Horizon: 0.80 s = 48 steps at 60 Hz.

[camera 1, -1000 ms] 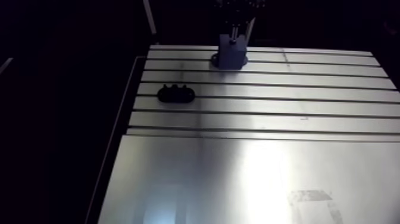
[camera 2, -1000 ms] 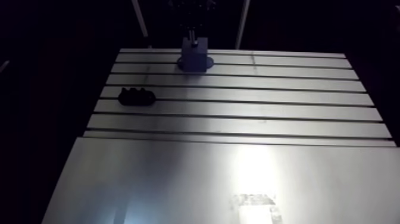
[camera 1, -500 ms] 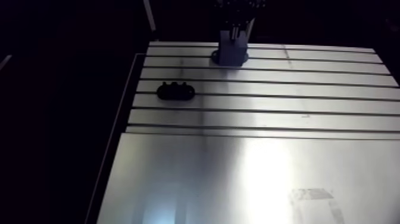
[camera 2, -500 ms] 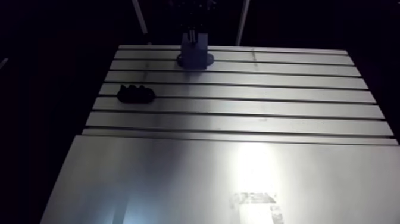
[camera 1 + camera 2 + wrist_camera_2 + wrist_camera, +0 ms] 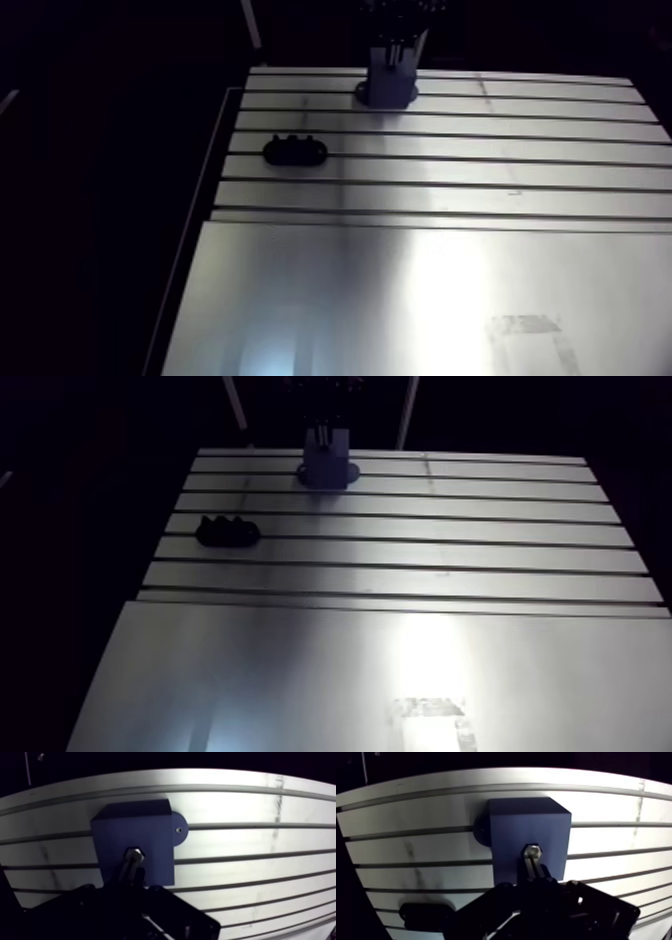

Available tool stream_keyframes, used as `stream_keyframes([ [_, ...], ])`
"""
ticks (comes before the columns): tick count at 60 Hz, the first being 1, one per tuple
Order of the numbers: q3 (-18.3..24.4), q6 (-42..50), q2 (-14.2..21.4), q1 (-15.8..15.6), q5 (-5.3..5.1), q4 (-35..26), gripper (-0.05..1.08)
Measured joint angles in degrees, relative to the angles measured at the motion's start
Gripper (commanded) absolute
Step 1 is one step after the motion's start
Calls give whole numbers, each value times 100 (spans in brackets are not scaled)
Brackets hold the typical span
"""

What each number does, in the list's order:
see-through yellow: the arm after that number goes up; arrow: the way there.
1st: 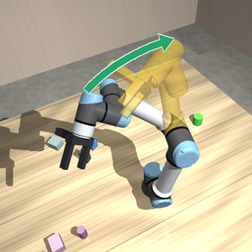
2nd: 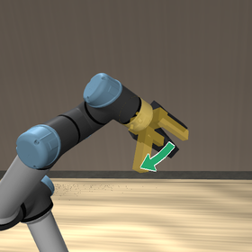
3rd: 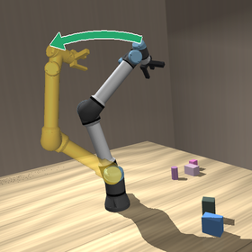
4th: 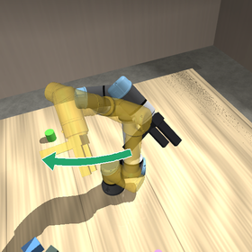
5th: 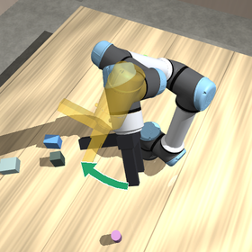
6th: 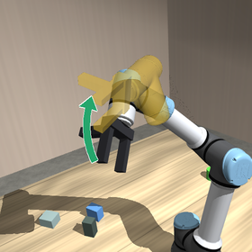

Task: Pick up the M10 bolt and insert it into the hex recess until seated.

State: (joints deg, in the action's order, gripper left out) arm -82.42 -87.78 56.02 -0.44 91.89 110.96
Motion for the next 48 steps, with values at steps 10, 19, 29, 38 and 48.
stream_keyframes([
  [10,1,-5,-5,0,0,0,108],
  [19,0,-6,-16,-1,0,1,108],
  [29,4,-6,-35,-1,0,0,108],
  [38,11,-7,-45,-1,-1,0,108],
  [48,23,-8,-50,-1,-1,0,108],
])
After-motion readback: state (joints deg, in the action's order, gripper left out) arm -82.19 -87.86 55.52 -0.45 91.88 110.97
